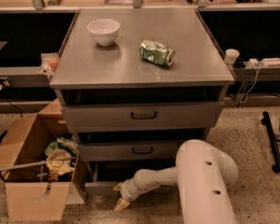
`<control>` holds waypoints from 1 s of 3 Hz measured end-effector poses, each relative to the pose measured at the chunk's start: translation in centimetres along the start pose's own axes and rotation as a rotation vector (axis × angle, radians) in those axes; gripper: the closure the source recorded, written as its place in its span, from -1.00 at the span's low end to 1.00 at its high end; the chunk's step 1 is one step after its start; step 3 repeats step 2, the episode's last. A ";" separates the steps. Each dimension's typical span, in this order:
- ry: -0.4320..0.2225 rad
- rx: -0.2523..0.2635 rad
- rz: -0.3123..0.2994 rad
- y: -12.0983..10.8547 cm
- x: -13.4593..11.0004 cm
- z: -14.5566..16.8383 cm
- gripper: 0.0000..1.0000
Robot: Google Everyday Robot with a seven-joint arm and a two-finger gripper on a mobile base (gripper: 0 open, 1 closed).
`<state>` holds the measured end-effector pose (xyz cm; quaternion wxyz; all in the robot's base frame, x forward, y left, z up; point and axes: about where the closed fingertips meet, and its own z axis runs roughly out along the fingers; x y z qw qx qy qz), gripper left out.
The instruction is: Close bottom drawer
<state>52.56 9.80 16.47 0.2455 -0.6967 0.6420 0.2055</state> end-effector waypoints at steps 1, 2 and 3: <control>0.000 0.000 0.000 0.0 0.0 0.0 -1.00; 0.000 0.000 0.000 0.0 0.0 0.0 -1.00; 0.000 0.000 0.000 0.0 0.0 0.0 -1.00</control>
Offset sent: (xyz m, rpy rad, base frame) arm 0.0000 0.0000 0.0000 0.0000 0.0000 0.0000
